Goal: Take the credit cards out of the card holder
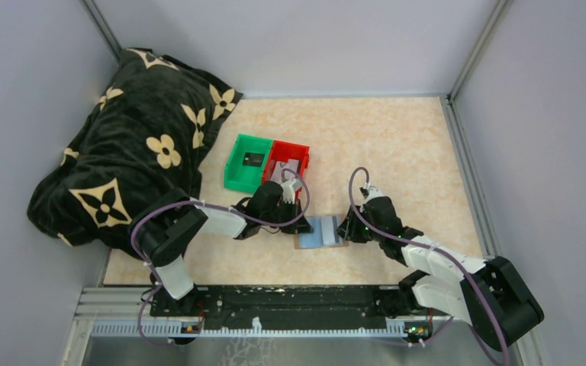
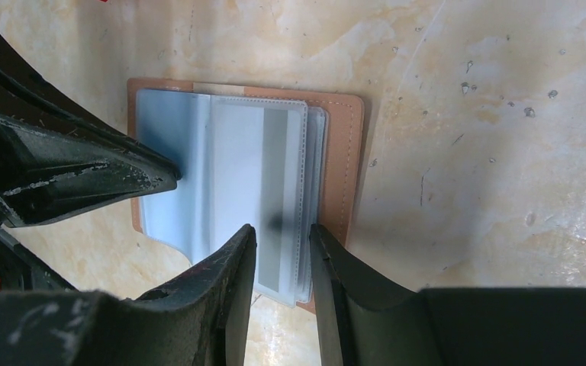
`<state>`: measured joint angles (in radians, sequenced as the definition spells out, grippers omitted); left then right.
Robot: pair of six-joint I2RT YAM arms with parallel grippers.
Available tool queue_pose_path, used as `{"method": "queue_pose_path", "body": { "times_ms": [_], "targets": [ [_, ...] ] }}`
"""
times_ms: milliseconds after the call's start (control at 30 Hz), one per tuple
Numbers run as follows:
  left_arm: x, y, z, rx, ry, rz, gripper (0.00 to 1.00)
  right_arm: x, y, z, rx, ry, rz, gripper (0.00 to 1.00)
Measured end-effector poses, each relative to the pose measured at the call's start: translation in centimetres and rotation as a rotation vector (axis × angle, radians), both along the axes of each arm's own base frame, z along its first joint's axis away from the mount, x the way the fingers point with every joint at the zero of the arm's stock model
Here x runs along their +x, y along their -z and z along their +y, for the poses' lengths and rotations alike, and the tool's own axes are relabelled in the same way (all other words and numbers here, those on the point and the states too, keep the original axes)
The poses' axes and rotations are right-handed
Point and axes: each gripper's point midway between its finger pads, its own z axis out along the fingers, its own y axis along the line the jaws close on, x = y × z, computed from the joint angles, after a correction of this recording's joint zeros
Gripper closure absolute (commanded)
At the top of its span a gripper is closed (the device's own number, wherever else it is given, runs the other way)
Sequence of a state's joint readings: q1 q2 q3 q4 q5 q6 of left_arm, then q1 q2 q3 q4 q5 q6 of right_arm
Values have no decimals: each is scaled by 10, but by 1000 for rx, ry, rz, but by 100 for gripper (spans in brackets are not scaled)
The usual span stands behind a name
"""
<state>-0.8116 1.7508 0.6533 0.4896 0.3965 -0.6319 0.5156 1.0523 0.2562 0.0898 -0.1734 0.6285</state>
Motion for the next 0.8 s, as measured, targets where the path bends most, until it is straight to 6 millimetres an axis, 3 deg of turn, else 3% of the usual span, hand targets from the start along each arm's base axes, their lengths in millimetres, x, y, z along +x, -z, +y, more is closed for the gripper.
{"method": "queue_pose_path", "body": {
  "times_ms": [800],
  "targets": [
    [-1,1,-3,-18,16,0,99,-6,-5,4,32,-26,12,68]
  ]
}}
